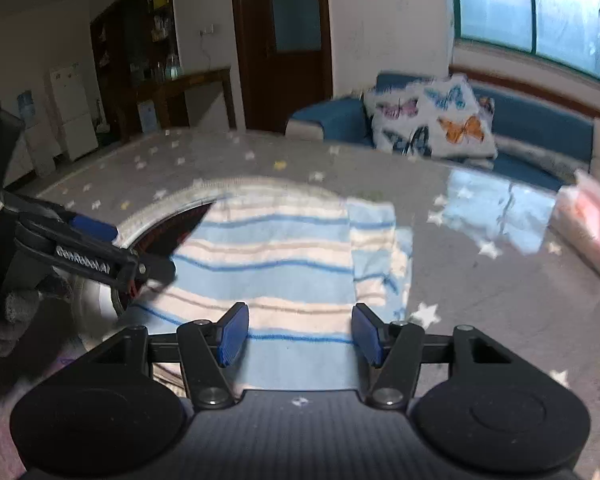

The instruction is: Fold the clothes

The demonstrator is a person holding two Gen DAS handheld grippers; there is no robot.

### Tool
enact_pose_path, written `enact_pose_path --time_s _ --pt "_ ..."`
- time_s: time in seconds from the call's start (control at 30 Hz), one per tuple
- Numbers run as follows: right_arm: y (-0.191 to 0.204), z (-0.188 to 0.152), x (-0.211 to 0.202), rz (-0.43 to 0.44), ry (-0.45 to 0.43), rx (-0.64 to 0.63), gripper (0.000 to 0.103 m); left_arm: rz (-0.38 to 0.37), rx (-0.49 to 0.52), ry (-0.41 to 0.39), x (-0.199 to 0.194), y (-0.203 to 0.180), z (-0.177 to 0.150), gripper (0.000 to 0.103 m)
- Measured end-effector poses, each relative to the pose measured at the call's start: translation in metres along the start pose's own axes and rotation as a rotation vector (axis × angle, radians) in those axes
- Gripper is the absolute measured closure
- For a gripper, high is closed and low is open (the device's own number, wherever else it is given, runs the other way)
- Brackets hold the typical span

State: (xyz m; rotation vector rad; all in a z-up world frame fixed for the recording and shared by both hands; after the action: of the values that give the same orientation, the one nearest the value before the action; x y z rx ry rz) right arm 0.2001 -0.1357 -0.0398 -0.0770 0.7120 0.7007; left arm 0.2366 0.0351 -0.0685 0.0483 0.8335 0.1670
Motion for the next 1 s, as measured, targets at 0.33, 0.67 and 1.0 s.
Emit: enact_pose_path --time_s 0.33,0.67,1.0 --pt "-0.007 0.009 0.006 0.008 -0.007 0.028 0.044 0.042 -0.064 0.043 0.025 0.018 0.018 0.000" --pt "-0.048 0.025 0.019 -0.058 -0.023 0.152 0.046 -0.103 -0.096 0.084 0.022 0.001 0.012 0.021" --pt "-0.065 0.008 0.034 -0.042 0.002 0.278 0.075 -0.163 -0.063 0.104 0.015 -0.020 0.003 0.050"
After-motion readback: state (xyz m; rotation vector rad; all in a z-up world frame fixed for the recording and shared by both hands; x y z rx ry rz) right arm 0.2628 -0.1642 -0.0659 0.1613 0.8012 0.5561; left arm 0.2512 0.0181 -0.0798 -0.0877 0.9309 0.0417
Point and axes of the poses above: each gripper's, at about its wrist camera, not at the fingertips, and x roughly the way its jaws point, y to its left, z to its top, the point moved 9 cm from there along x, roughly the way its jaws point, and after that the axes turned 8 degrees about z, right-handed, at the moved point
